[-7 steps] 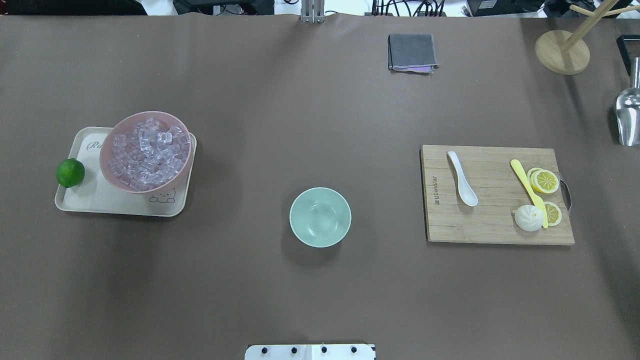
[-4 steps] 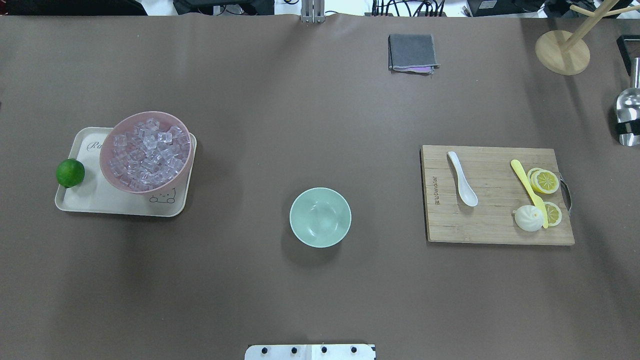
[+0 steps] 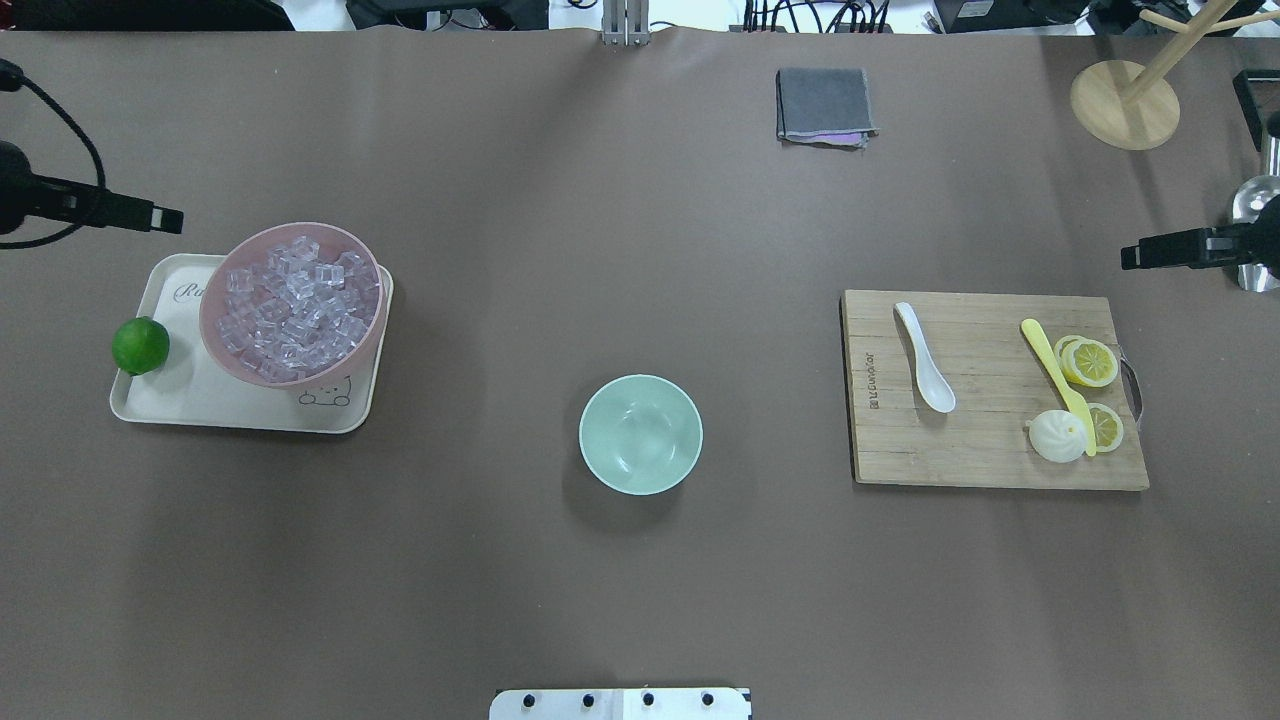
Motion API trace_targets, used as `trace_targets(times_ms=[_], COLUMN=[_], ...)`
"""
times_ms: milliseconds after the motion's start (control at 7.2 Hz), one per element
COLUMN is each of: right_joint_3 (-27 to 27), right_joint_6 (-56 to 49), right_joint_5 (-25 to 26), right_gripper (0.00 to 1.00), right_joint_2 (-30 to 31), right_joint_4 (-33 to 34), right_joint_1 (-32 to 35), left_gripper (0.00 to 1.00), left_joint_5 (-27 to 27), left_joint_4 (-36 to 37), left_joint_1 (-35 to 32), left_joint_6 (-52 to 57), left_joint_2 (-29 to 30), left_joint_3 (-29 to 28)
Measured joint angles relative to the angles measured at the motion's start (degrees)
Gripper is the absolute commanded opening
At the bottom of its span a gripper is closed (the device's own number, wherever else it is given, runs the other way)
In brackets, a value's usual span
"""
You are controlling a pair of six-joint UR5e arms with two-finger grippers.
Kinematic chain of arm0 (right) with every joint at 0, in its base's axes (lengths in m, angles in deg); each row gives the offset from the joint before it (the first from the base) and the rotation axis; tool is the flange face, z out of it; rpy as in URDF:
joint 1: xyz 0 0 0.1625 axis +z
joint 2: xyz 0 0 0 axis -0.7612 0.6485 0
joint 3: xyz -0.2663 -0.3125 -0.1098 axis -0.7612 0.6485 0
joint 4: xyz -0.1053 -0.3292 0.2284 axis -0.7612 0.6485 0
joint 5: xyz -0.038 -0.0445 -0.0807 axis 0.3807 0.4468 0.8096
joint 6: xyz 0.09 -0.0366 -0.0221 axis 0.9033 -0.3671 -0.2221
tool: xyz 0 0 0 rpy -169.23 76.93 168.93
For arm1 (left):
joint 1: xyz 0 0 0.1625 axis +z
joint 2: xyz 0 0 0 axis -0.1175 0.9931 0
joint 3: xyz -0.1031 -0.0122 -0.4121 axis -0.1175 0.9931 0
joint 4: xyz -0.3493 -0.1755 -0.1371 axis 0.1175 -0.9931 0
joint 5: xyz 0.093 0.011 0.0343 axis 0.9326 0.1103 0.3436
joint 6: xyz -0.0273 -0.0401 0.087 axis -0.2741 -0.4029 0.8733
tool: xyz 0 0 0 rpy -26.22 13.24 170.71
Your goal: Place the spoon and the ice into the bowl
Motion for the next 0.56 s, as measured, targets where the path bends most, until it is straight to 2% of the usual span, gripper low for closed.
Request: trace_targets(times_ms=[417, 556], right_joint_3=[-0.2, -0.21], right_joint_6=[7.4, 8.37], right_joint_5=[8.43, 10.06], right_gripper=[1.0, 1.0], right_joint_2=[-1.64, -1.89], right_joint_4=[0.4, 0.44], right_joint_1=[-7.55, -9.0], left_gripper=[0.97, 0.89], left_joint_5=[11.08, 13.8], left_joint_4=[4.14, 5.85], left_joint_1=[9.07, 11.13], left_joint_6=[-4.15, -4.35], left_joint_2=[2.11, 2.82], left_joint_3=[0.17, -0.01])
